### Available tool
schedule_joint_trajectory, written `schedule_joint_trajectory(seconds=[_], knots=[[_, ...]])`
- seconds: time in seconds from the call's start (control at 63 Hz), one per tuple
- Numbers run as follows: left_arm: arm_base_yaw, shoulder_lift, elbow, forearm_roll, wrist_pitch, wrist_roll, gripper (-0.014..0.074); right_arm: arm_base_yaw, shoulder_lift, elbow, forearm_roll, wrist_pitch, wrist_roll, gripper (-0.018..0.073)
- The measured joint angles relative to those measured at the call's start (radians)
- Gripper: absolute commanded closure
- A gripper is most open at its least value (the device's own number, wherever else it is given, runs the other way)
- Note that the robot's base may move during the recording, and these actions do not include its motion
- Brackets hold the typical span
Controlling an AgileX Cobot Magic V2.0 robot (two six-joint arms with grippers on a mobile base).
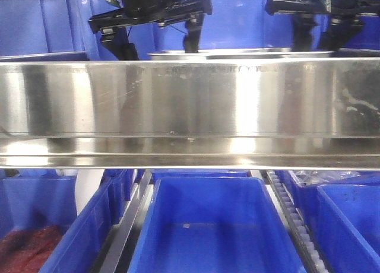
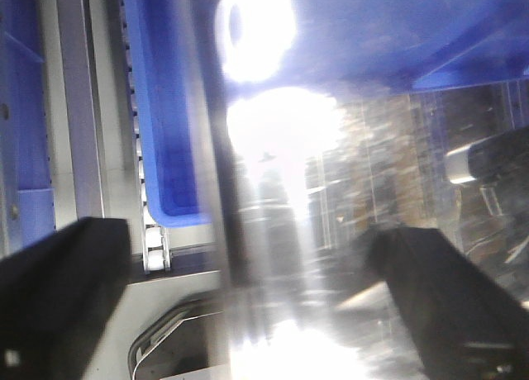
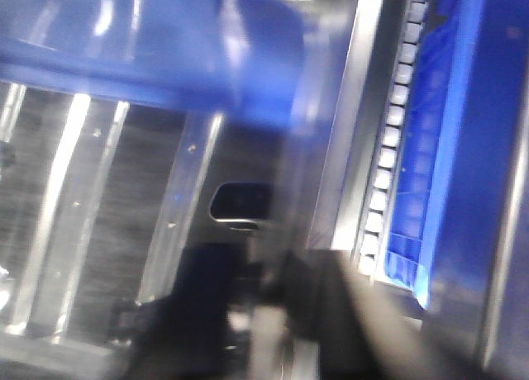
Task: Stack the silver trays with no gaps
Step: 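Close both grippers on opposite sides of the silver tray rim, then lift the held tray with both grippers and pull it toward the robot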
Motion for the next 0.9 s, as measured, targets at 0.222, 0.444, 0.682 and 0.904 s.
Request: schedule_joint_trajectory(seconds=[0.222, 0.444, 0.682, 0.904], knots=[[0.009, 0.000, -0.004, 0.026, 0.009, -0.004, 0.0622, -0.004, 0.000, -0.006, 0.005, 0.014, 0.010, 0.0503], [0.011, 0.000, -0.021, 0.034, 0.033, -0.019, 0.0643, -0.006, -0.007, -0.006, 0.005, 0.034, 0.014, 0.0503], [0.004, 0.005, -0.104, 0.049, 0.081, -0.019, 0.0643, -0.006, -0.066, -0.002, 0.005, 0.088, 0.023, 0.0503], [-0.033, -0.034, -0.135, 0.098, 0.081, -0.014, 0.0638, -0.006, -0.144, -0.002, -0.005, 0.139, 0.037, 0.0503]])
